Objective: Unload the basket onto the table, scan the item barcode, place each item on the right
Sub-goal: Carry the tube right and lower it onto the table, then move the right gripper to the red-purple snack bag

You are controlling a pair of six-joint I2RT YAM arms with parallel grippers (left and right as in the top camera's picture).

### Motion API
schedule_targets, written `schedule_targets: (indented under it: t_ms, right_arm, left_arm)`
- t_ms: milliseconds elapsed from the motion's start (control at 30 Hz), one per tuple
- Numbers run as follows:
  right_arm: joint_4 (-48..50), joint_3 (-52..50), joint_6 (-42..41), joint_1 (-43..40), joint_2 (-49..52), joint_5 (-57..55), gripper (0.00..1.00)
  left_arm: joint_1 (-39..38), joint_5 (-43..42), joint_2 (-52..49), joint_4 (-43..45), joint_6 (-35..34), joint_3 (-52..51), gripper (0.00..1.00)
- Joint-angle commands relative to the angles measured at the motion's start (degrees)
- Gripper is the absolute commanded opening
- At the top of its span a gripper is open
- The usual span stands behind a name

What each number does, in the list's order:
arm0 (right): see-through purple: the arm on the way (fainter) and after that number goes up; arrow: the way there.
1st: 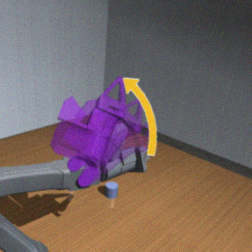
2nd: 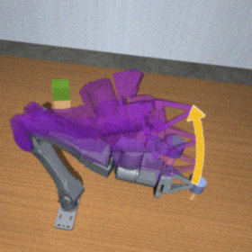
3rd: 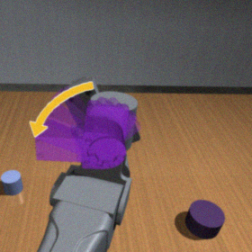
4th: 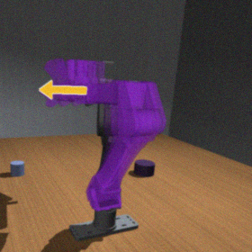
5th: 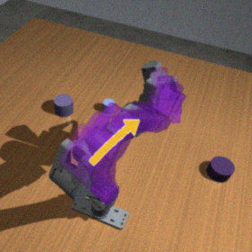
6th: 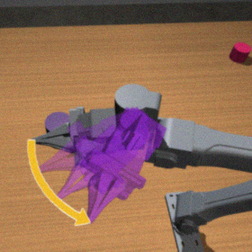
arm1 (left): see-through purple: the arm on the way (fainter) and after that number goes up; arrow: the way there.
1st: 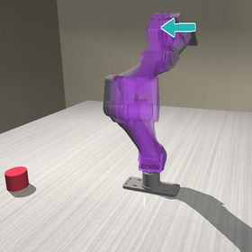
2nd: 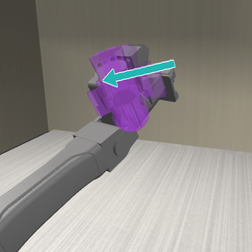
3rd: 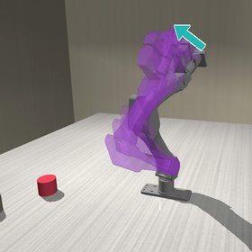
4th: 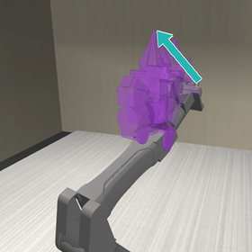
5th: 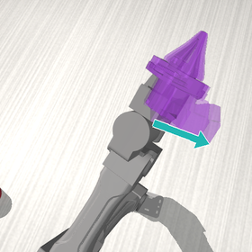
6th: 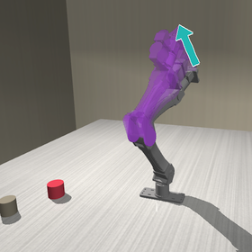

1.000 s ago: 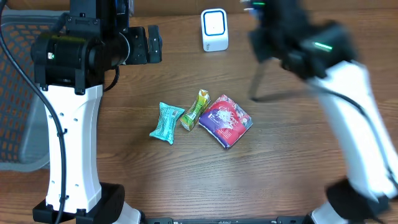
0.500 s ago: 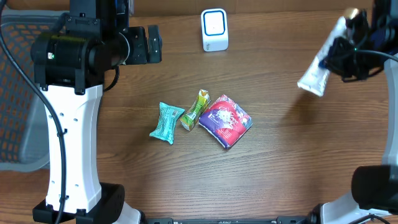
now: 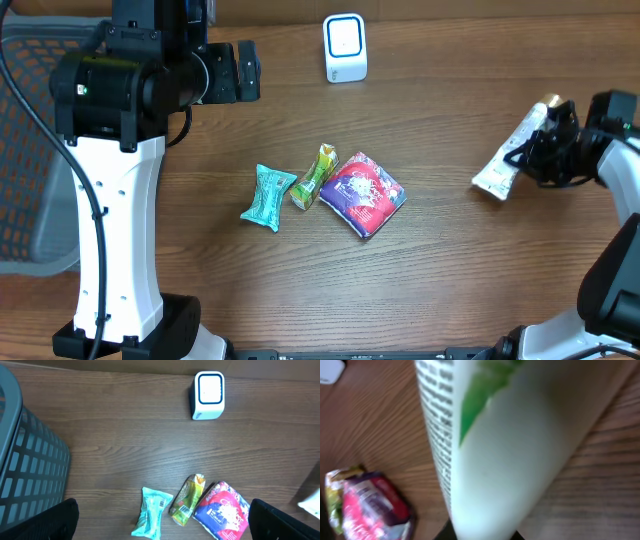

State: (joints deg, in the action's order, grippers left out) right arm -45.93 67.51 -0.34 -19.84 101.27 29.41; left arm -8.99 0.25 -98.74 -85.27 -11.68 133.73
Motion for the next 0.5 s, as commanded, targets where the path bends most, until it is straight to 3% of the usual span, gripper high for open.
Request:
schedule_targets:
  t_ms: [0,33,167,267,367,467]
  right_arm:
    - [4.0,-3.8,-0.5,-0.2,-1.2,1.8,0.11]
    - [4.5,-4.5,-1.5,-0.2,-1.2,0.9,0.13]
    - [3.7,-4.9,-3.1,-0.2,-1.3,-1.3,0.42]
    - [-0.4,-2.1,-3.1,-0.3,-1.3,-0.7,0.54]
    - [-9.2,4.9,-3.1,-0.3,-1.3,0.2,0.59]
    - [-18.4,13.7,-2.5,0.0,-1.3,0.2,0.56]
  left_arm:
    - [0.0,-0.2,-0.4,0.0,-0.3,-0.3,1.0]
    - [0.0,-0.2,-0.4,0.1,-0.3,-0.3,1.0]
    - [0.0,-0.2,-0.4,0.0,-0.3,-0.3,0.99]
    - [0.0,-0.2,-0.4,0.0,-0.3,-0.3,1.0]
    - [0.0,-0.2,-0.4,0.0,-0.3,-0.3,0.99]
    - [0.0,-0.2,-0.4,0.0,-0.3,-0.3,1.0]
